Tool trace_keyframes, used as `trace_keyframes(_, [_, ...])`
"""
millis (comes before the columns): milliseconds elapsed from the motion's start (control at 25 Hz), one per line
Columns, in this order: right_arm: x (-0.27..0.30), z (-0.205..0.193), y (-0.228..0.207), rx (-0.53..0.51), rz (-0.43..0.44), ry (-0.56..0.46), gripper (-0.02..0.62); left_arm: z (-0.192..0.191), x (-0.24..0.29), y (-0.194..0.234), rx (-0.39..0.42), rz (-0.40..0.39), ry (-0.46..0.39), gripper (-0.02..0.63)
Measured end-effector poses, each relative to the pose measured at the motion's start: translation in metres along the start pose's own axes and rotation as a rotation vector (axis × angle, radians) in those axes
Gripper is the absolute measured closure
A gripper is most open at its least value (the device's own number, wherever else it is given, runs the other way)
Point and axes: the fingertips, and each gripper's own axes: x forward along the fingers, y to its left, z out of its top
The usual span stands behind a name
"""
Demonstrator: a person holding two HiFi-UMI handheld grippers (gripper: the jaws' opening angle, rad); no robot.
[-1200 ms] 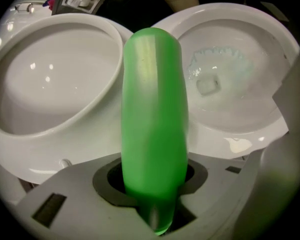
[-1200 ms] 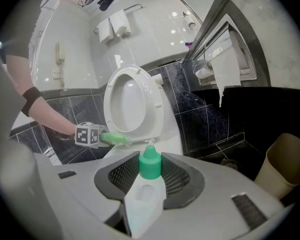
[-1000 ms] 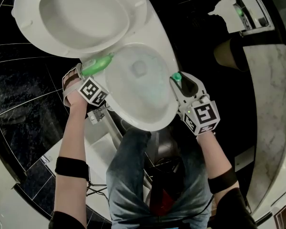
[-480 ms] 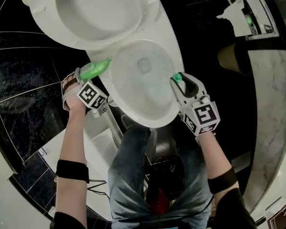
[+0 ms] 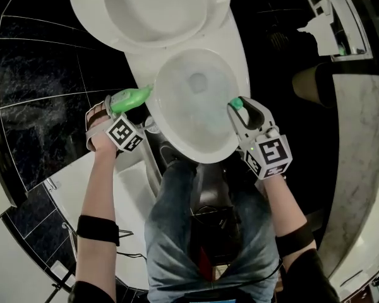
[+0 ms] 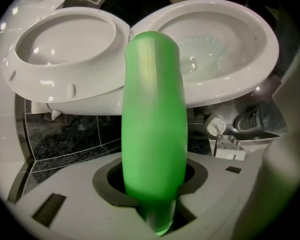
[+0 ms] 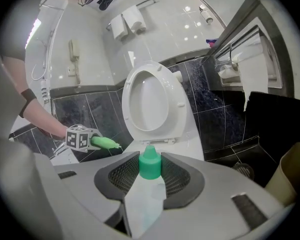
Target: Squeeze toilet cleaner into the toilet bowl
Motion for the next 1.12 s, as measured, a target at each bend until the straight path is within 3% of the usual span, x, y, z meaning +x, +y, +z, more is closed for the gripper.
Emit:
trace_keyframes(640, [-0.026,-0.002,0.021,-0.027,0.029,0.021,0.446,-0.014,-0.048,-0.082,0.031,-0.073,-0.028,0.423])
trace_keyframes(1120, [-0.047,0.004,0.032,-0.023,0.013,0.028,0.446,0.003,-0.093,-0.139,0.04,-0.14,-0.087,0.423])
